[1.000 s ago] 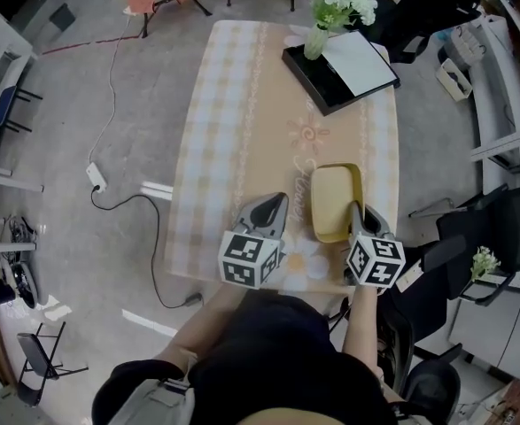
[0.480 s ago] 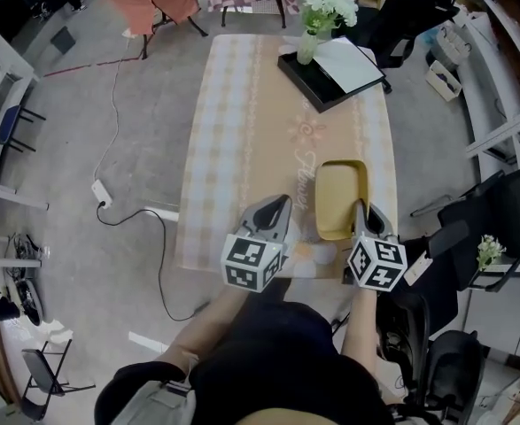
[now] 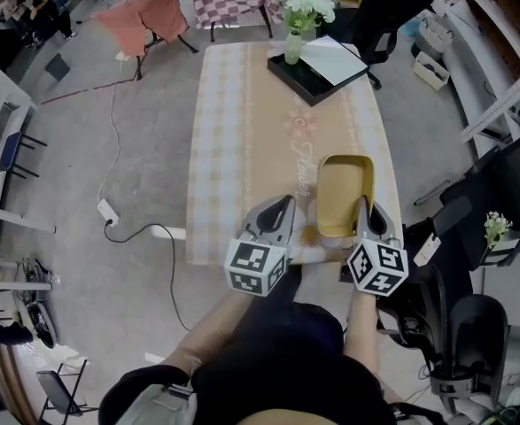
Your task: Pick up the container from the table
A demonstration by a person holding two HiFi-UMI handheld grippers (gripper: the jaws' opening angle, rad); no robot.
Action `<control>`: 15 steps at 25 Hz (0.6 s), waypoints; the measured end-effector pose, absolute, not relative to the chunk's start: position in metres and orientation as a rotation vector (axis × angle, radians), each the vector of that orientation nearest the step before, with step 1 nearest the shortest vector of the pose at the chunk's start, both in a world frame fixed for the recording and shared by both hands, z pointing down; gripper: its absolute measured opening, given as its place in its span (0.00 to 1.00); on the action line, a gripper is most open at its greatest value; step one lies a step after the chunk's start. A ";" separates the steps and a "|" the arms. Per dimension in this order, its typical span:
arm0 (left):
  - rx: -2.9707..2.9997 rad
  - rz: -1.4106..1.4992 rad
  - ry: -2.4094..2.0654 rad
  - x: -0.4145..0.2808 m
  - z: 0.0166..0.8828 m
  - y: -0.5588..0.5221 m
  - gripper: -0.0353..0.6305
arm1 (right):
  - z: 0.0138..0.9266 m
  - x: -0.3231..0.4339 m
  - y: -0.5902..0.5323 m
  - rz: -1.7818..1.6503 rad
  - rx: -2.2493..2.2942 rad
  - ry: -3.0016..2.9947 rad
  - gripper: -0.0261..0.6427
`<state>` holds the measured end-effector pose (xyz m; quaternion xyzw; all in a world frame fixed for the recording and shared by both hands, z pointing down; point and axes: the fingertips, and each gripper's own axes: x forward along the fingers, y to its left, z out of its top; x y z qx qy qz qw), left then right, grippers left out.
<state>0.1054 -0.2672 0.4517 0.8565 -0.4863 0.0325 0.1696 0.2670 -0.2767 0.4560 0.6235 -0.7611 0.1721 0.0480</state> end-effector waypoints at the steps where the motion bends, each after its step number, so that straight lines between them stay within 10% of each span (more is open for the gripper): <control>1: 2.444 0.090 -1.379 0.106 0.450 -0.263 0.07 | 0.454 0.268 -0.272 0.524 1.931 -2.325 0.05; 15: 2.535 0.065 -1.378 0.105 0.433 -0.228 0.07 | 0.440 0.285 -0.220 0.478 2.202 -2.290 0.05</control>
